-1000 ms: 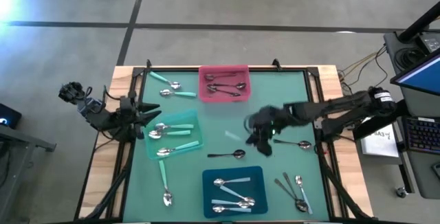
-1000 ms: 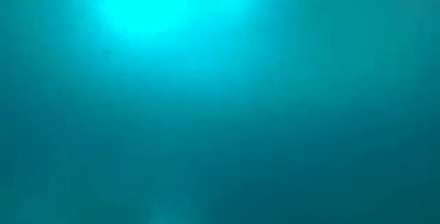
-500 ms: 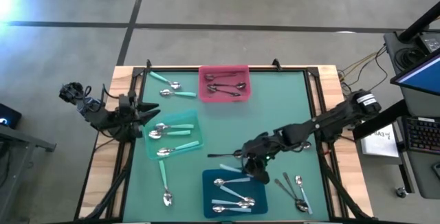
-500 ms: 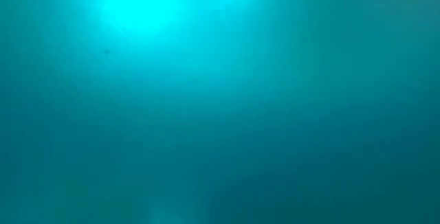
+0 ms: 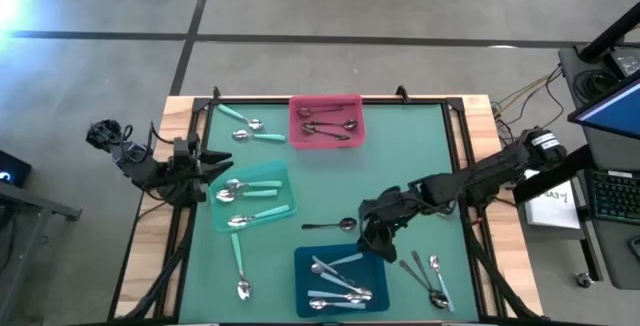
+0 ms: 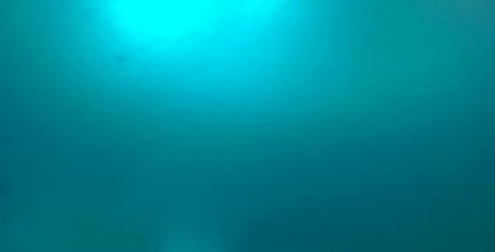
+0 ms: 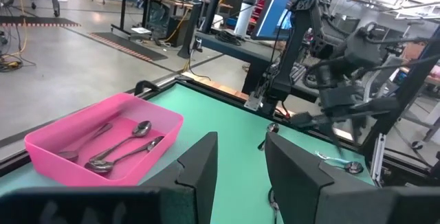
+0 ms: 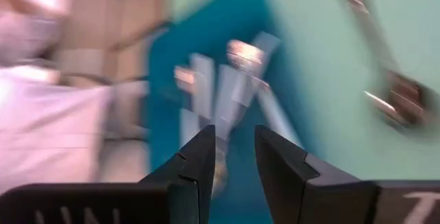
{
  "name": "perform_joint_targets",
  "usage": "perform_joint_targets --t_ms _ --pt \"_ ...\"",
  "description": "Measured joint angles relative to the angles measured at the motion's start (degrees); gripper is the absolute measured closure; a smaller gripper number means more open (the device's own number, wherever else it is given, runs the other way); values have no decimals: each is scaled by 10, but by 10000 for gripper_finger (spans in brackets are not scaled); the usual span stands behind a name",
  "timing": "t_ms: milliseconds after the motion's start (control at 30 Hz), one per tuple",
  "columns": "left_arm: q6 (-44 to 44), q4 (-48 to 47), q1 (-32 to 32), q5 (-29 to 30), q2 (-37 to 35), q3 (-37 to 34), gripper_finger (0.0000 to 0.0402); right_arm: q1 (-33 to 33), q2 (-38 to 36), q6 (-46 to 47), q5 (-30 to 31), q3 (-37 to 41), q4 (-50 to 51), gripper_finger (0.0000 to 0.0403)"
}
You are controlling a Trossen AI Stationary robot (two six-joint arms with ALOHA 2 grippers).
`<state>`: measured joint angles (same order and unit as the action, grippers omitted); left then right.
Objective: Sort silverware by color (type)
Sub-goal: Put the black spoon into the red bin
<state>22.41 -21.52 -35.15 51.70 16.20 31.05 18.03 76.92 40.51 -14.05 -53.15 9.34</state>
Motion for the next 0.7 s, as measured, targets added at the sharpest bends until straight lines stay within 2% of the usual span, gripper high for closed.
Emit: perform_joint_targets --t_ms 167,300,700 --pt "-6 0 0 0 0 0 295 -16 -53 52 75 0 279 309" --pt "-8 0 0 0 0 0 295 -45 -76 72 100 6 459 305" --pt "-27 0 0 19 -2 0 295 -108 -74 27 65 142 449 296"
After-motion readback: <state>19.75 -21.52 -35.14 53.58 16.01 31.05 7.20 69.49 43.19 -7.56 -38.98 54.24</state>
